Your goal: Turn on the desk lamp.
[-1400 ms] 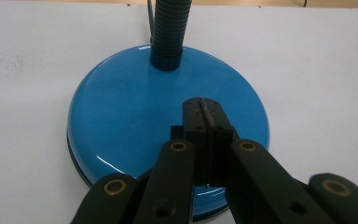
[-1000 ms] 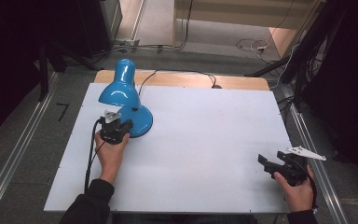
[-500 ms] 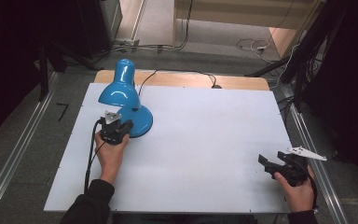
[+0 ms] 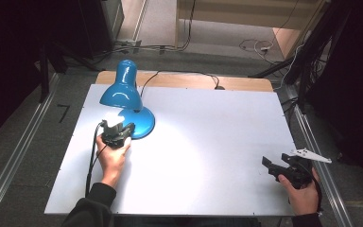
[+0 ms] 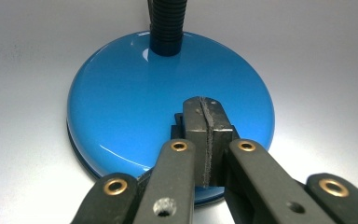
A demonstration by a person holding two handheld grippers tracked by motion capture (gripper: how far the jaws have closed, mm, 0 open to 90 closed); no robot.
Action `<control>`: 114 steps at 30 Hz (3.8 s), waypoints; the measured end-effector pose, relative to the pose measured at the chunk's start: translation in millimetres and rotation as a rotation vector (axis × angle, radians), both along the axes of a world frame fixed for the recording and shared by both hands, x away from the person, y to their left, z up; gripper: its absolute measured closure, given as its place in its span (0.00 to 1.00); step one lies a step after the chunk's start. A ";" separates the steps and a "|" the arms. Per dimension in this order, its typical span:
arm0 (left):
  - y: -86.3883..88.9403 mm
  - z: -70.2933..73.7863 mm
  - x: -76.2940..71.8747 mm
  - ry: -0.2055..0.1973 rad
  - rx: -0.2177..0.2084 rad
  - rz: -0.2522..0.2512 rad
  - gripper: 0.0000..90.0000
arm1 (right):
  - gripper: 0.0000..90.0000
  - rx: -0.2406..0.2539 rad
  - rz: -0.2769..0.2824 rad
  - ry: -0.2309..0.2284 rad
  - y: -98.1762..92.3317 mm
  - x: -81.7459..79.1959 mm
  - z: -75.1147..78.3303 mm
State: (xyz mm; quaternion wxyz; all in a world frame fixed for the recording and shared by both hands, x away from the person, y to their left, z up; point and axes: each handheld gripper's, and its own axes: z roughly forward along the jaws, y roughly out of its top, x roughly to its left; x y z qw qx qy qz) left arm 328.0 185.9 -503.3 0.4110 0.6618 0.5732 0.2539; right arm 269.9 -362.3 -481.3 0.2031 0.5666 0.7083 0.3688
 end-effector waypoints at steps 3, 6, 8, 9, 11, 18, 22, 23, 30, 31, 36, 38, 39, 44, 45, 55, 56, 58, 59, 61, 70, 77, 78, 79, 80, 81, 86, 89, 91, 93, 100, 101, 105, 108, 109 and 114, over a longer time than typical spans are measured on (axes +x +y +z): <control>0.5 -0.4 0.1 -0.001 -0.001 0.000 1.00 | 0.16 -0.001 0.000 -0.001 -0.3 0.2 -0.1; 0.8 -0.5 -0.1 -0.001 -0.003 0.004 1.00 | 0.16 -0.001 0.000 -0.002 -0.5 0.0 -0.1; 1.0 -0.8 0.0 -0.004 -0.006 0.006 1.00 | 0.16 -0.002 0.001 0.001 -0.3 -0.2 -0.1; 1.3 -1.2 -0.1 -0.006 -0.012 0.007 1.00 | 0.16 -0.001 0.000 0.002 -0.1 -0.3 -0.1; 2.2 -1.1 -0.4 -0.008 -0.008 0.013 1.00 | 0.16 0.000 -0.001 0.002 0.2 -0.4 0.1; 3.1 -0.3 -0.9 -0.012 -0.033 0.017 1.00 | 0.16 0.000 0.002 0.001 0.2 0.2 -0.3; 3.8 2.6 -2.7 -0.018 -0.049 0.016 1.00 | 0.16 0.000 0.001 0.001 0.0 0.2 -0.4; 3.8 2.6 -2.7 -0.018 -0.049 0.016 1.00 | 0.16 0.000 0.001 0.001 0.0 0.2 -0.4; 4.6 5.6 -4.6 -0.024 -0.070 0.016 0.98 | 0.16 0.000 0.002 0.000 0.2 0.2 -0.3; 4.9 6.1 -4.9 -0.026 -0.070 0.016 0.98 | 0.16 0.000 0.002 0.000 0.2 0.2 -0.3; 5.0 8.2 -7.0 -0.027 -0.087 0.014 0.94 | 0.16 0.000 0.001 0.000 0.0 0.2 -0.4; 4.9 8.6 -7.6 -0.028 -0.087 0.012 0.93 | 0.16 0.001 0.001 0.000 0.2 0.0 -0.2; 4.8 9.0 -8.0 -0.028 -0.089 0.012 0.92 | 0.16 0.001 0.000 0.001 0.3 -0.2 -0.1; 4.9 9.8 -9.4 -0.025 -0.091 0.006 0.89 | 0.16 0.001 -0.001 0.001 0.2 -0.2 0.0; 5.0 9.9 -9.7 -0.023 -0.092 0.006 0.88 | 0.16 0.001 0.001 0.001 0.3 -0.1 -0.1; 6.5 12.2 -14.7 -0.028 -0.093 0.012 0.72 | 0.16 0.001 -0.001 0.001 -0.1 -0.9 0.2; 6.9 12.2 -15.4 -0.026 -0.094 0.011 0.70 | 0.16 0.001 0.000 0.002 -0.1 -0.9 0.2; 7.6 12.6 -17.1 -0.026 -0.094 0.018 0.64 | 0.16 0.001 0.001 0.002 -0.2 -1.1 0.3; 8.4 13.0 -18.1 -0.027 -0.097 0.018 0.64 | 0.16 0.001 0.001 0.002 -0.2 -1.1 0.3; 10.1 13.5 -19.8 -0.023 -0.098 0.017 0.59 | 0.16 0.001 -0.002 0.003 -0.4 -1.3 0.4; 15.7 14.6 -32.2 -0.009 -0.085 0.030 0.45 | 0.16 -0.003 -0.001 0.004 -0.1 -1.8 0.6; 16.6 13.7 -42.2 0.001 -0.076 0.035 0.38 | 0.16 -0.002 -0.001 -0.001 -0.6 -2.0 0.8; 16.5 14.1 -44.1 0.000 -0.072 0.036 0.38 | 0.16 -0.002 0.001 -0.003 -0.6 -2.0 0.7; 16.6 14.6 -45.9 -0.002 -0.069 0.033 0.37 | 0.16 -0.002 0.000 -0.001 -0.6 -2.0 0.8; 16.6 15.2 -47.6 -0.004 -0.066 0.035 0.35 | 0.16 -0.002 0.001 -0.001 -0.6 -2.0 0.7; 16.7 15.5 -49.2 -0.004 -0.064 0.036 0.35 | 0.16 -0.002 0.001 -0.001 -0.6 -2.0 0.7; 19.6 15.2 -57.0 0.000 -0.060 0.036 0.33 | 0.16 -0.003 0.001 -0.002 -0.7 -2.0 0.7; 20.9 14.7 -62.9 0.004 -0.052 0.035 0.32 | 0.16 -0.002 -0.001 -0.001 -0.7 -2.2 0.8; 21.3 14.4 -66.8 0.001 -0.047 0.039 0.30 | 0.16 -0.003 -0.002 0.001 -0.6 -2.2 0.7; 22.1 14.4 -71.6 -0.006 -0.039 0.047 0.30 | 0.16 -0.004 0.000 0.000 -0.7 -2.1 0.6; 23.6 14.5 -80.8 -0.014 -0.030 0.048 0.29 | 0.16 -0.007 -0.001 0.001 0.2 -2.3 0.7; 24.7 14.4 -81.4 -0.014 -0.031 0.049 0.28 | 0.16 -0.008 -0.001 0.000 0.2 -2.4 0.7; 27.6 14.4 -83.6 -0.014 -0.036 0.061 0.28 | 0.16 -0.007 -0.002 0.001 -0.1 -2.4 0.8; 30.4 13.7 -87.1 -0.013 -0.036 0.064 0.28 | 0.16 -0.003 -0.004 0.001 -0.2 -2.6 0.9; 31.4 13.3 -88.1 -0.013 -0.036 0.064 0.28 | 0.16 -0.002 -0.004 0.001 -0.3 -2.7 0.9; 34.2 13.6 -91.1 -0.017 -0.037 0.071 0.28 | 0.16 -0.006 0.000 0.000 -0.1 -2.4 0.7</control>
